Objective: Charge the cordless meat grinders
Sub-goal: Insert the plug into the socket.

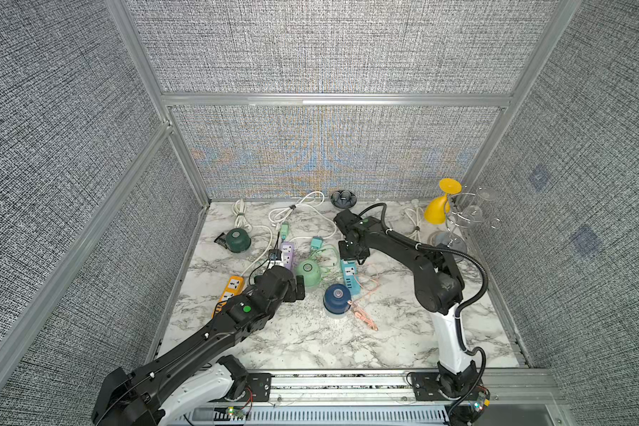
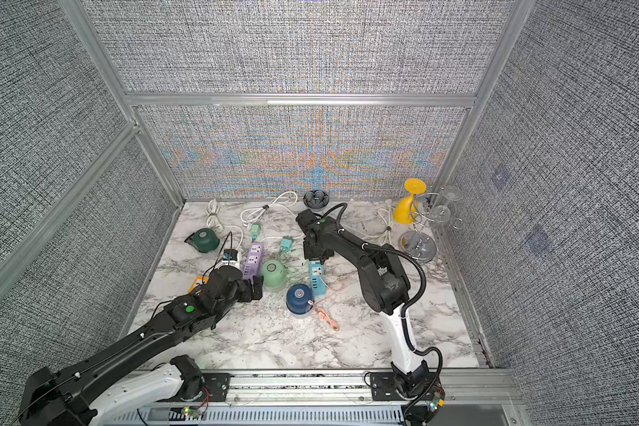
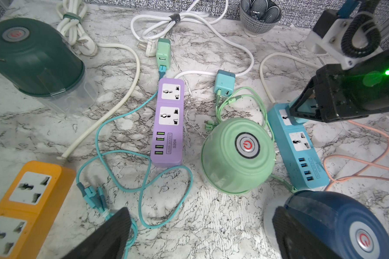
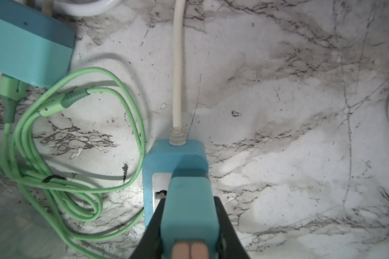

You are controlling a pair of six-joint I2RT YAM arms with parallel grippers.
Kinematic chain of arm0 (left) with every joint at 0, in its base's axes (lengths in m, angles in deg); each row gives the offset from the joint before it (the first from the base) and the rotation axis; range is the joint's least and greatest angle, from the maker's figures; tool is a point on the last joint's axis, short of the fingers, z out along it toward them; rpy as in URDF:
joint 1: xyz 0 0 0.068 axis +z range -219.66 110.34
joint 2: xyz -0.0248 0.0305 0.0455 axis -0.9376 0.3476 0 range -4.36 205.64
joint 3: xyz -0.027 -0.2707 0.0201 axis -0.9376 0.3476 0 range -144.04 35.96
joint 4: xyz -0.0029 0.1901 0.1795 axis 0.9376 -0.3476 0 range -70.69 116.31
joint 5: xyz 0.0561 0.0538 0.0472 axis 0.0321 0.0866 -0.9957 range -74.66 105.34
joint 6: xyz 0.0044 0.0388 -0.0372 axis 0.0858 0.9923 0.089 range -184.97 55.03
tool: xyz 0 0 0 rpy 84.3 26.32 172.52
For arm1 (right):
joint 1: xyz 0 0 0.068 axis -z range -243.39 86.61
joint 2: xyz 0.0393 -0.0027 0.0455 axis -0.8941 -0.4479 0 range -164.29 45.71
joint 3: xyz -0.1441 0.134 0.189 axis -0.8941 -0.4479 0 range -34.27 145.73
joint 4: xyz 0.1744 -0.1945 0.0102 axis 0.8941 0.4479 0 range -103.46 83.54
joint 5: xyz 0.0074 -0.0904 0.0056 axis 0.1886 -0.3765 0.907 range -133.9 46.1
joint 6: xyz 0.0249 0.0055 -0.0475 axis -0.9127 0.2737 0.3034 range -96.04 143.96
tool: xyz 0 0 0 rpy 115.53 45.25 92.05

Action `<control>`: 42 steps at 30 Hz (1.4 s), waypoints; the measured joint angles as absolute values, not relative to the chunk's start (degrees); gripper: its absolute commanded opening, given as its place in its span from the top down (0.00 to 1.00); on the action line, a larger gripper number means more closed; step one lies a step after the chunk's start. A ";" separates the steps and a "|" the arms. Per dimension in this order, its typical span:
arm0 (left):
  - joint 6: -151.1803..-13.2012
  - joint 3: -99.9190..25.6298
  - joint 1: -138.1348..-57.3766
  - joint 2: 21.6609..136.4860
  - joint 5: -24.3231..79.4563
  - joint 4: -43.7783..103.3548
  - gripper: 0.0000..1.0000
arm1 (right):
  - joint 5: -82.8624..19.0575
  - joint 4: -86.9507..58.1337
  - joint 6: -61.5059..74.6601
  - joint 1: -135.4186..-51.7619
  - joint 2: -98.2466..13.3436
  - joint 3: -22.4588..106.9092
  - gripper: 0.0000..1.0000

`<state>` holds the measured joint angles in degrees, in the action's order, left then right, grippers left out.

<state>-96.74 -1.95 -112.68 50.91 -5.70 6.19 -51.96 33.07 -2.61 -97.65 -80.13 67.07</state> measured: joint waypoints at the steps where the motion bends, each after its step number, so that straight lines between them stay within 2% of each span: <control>1: -96.74 -1.99 -112.68 50.91 -5.68 6.08 0.01 | -51.69 32.87 -2.58 -97.50 -79.89 66.88 1.00; 3: -96.74 -2.32 -112.68 51.13 -5.53 5.57 0.01 | -50.71 32.82 -2.26 -97.04 -79.56 66.83 1.00; 4: -96.74 -2.61 -112.68 51.30 -5.44 5.29 0.01 | -50.14 32.89 -2.04 -96.80 -79.47 66.94 0.97; 6: -96.89 -3.24 -112.68 51.63 -4.98 5.01 0.01 | -48.24 33.57 -1.71 -96.05 -79.39 67.82 0.78; 14: -98.09 -4.70 -112.66 52.75 -2.53 3.48 0.01 | -45.27 38.59 0.43 -95.57 -79.41 75.55 0.39; 18: -99.34 -5.03 -112.66 54.19 -0.54 2.54 0.01 | -44.98 39.40 1.13 -95.64 -79.41 77.87 0.28; 23: -100.61 -4.95 -112.66 54.45 2.10 0.70 0.01 | -44.66 40.10 1.66 -96.27 -77.55 73.83 0.17; 25: -101.05 -4.66 -112.66 54.32 2.65 0.66 0.01 | -44.57 40.15 1.66 -96.40 -75.39 71.60 0.02; 26: -101.24 -4.49 -112.66 54.25 3.13 0.64 0.01 | -44.35 40.08 1.72 -96.40 -74.25 70.92 0.01; 31: -101.81 -3.79 -112.66 54.47 4.79 0.55 0.01 | -45.14 40.12 2.25 -95.70 -70.53 71.62 0.01; 35: -102.55 -3.77 -112.66 55.00 5.05 0.39 0.06 | -46.60 40.67 2.90 -95.70 -68.19 72.91 0.02; 36: -102.58 -3.77 -112.66 55.00 5.34 0.31 0.09 | -46.78 40.80 3.06 -95.81 -67.28 73.00 0.10; 37: -102.77 -3.63 -112.66 55.00 5.67 0.29 0.12 | -47.28 40.96 3.51 -95.99 -66.31 73.04 0.25; 38: -102.97 -3.42 -112.66 55.00 6.43 0.29 0.16 | -47.82 41.20 4.00 -96.25 -65.42 73.13 0.46; 40: -103.14 -2.85 -112.66 55.06 7.06 0.15 0.23 | -47.85 41.52 4.59 -96.95 -64.11 73.22 0.76; 42: -103.65 -2.26 -112.70 55.35 8.29 0.00 0.29 | -46.45 41.94 5.50 -98.06 -63.58 73.57 0.93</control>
<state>-103.65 -2.26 -112.70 55.35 8.29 0.00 -46.45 41.94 5.50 -98.06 -63.58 73.57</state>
